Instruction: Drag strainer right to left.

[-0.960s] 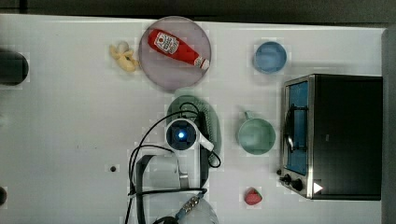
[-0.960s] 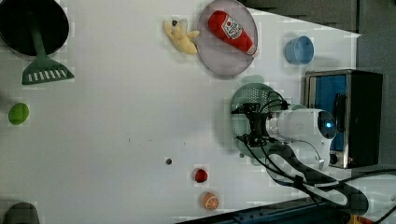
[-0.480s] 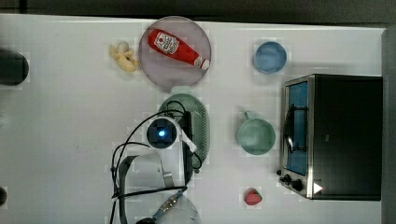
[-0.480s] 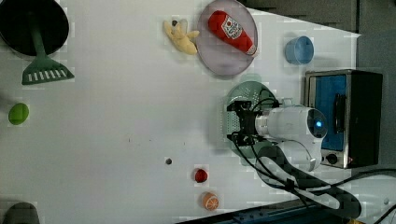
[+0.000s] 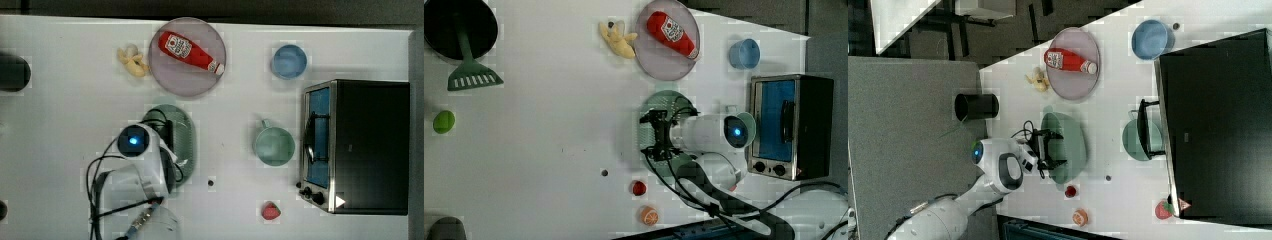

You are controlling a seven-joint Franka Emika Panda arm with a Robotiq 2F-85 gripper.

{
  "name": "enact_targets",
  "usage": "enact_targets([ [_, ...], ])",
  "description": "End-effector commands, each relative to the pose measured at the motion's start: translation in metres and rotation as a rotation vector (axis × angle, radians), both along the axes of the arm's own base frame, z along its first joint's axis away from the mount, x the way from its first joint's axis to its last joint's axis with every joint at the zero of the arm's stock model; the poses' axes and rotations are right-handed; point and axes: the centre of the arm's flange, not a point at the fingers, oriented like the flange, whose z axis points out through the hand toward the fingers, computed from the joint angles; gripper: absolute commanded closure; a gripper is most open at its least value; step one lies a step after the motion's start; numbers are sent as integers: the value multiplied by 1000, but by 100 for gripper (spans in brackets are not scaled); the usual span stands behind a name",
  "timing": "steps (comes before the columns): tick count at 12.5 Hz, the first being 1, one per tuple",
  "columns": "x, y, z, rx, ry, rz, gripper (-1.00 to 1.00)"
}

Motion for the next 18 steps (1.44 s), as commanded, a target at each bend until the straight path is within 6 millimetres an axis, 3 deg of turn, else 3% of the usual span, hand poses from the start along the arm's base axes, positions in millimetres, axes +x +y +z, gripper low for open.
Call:
enact_targets([
  [1,-1,47,9,-3,-27,-61,-100],
  [10,3,139,10,41,-21,-72,-100],
  [18,6,193,8,102,-24,-77,-100],
])
